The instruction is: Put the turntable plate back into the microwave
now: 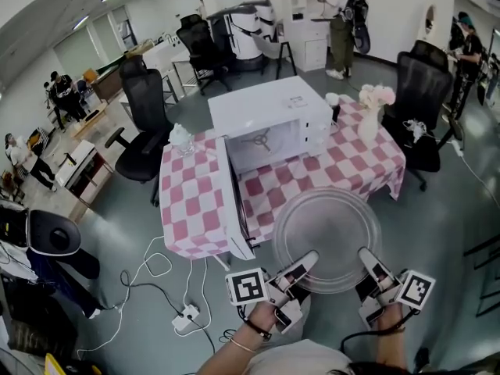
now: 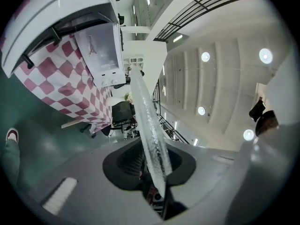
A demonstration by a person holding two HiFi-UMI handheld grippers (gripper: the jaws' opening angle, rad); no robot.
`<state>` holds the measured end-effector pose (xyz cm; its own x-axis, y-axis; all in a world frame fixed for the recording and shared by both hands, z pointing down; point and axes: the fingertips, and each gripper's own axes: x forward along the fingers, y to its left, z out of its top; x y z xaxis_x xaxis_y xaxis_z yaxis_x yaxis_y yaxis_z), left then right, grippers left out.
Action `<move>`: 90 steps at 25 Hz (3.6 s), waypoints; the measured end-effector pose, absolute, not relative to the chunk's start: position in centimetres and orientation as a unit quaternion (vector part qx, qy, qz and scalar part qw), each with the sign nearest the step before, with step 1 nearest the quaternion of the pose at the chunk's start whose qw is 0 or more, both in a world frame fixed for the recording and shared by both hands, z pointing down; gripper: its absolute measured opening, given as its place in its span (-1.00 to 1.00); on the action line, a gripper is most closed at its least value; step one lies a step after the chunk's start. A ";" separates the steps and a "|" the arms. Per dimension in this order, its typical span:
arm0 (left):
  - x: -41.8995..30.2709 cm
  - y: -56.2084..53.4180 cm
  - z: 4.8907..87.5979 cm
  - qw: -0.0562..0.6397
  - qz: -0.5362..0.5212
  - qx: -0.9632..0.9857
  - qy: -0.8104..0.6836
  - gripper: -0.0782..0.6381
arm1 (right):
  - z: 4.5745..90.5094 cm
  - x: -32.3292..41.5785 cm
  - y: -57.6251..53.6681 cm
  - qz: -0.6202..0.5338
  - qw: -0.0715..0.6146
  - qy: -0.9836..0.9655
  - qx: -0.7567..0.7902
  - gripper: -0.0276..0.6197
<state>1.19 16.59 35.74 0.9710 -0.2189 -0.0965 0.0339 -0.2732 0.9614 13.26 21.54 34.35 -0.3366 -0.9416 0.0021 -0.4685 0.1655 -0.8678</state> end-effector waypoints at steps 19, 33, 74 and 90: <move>9.3 -2.3 37.7 0.637 -0.159 0.745 -0.118 -0.64 | 35.3 21.9 0.3 -0.438 0.232 0.733 -0.465 -0.63; 7.3 -9.1 39.7 0.597 -0.174 0.761 -0.185 -0.63 | 37.8 20.3 -8.2 -0.488 0.196 0.757 -0.388 -0.63; 4.6 -16.0 50.2 0.553 -0.224 0.734 -0.322 -0.59 | 50.1 17.7 -17.2 -0.635 0.309 0.657 -0.263 -0.78; 4.8 -15.3 48.9 0.510 -0.206 0.760 -0.347 -0.32 | 50.0 17.3 -19.0 -0.634 0.329 0.647 -0.267 -0.78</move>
<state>4.84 -15.35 48.95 0.6748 -0.7368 0.0409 -0.3163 -0.2388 0.9181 17.25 -19.03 50.03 -0.6411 -0.7625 -0.0868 0.0709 0.0537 -0.9960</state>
